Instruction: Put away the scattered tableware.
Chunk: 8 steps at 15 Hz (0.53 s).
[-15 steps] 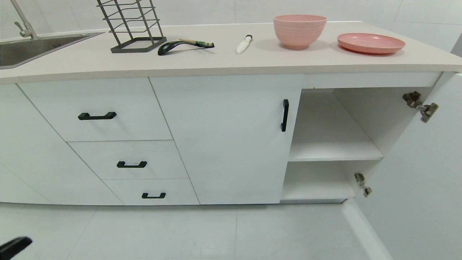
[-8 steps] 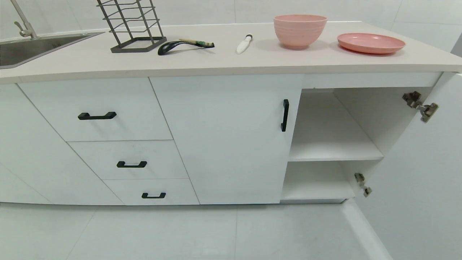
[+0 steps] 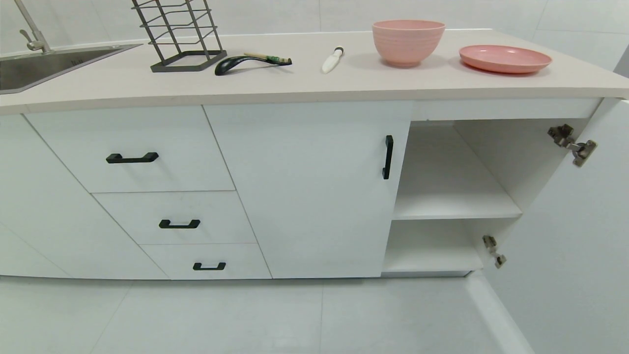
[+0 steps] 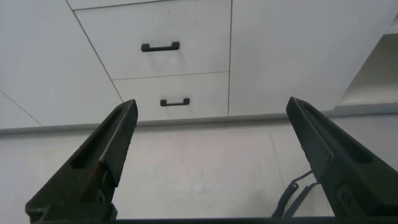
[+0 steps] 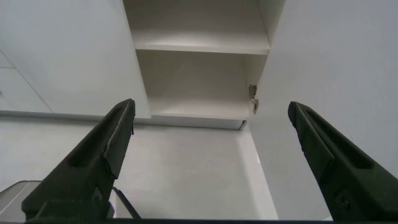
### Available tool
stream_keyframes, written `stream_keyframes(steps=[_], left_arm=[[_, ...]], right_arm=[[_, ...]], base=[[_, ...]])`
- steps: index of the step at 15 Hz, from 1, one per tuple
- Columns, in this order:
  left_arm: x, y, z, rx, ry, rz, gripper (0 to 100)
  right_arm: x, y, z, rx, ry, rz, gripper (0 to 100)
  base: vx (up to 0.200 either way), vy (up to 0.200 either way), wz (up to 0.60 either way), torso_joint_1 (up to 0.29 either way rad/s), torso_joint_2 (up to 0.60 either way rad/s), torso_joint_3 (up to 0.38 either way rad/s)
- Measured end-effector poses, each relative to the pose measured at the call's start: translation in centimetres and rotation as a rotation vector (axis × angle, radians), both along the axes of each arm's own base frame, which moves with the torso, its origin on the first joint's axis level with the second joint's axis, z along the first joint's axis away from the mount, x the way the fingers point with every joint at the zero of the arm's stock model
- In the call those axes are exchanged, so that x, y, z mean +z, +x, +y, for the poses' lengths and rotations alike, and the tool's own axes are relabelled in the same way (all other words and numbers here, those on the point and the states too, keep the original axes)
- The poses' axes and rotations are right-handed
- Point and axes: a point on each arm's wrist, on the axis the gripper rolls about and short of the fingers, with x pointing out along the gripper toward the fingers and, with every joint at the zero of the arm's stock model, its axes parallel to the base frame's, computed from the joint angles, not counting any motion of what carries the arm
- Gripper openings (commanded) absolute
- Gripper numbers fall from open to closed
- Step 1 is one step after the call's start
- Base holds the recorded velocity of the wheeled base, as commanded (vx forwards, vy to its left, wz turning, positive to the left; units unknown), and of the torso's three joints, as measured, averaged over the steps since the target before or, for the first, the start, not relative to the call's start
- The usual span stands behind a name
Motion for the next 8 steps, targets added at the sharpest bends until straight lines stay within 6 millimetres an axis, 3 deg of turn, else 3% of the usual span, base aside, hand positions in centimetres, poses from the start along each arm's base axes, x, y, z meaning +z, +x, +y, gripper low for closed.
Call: stream_keyframes(steps=[3,4,6,8], left_arm=[[0.02,-0.01,0.00,0.001,-0.002,-0.001,100],[0.02,-0.01,0.01,0.004,-0.006,-0.001,100],[0.00,0.00,0.01,0.006,-0.029,-0.001,100],[0.00,0.00,0.01,0.005,-0.029,-0.002,100]], right_arm=[[0.00,0.00,-0.01,-0.004,0.019,0.001,100],[0.00,0.00,-0.01,-0.004,0.019,0.001,100],[0.00,0.00,-0.01,-0.005,0.020,0.001,100],[0.00,0.00,-0.01,-0.006,0.020,0.001,100]], base=[[0.000,0.000,-0.60,0.006,0.00,0.002],[0.000,0.000,0.00,0.000,0.00,0.000],[0.200,-0.200,0.00,0.002,0.00,0.007],[0.000,-0.200,0.00,0.002,0.00,0.002]])
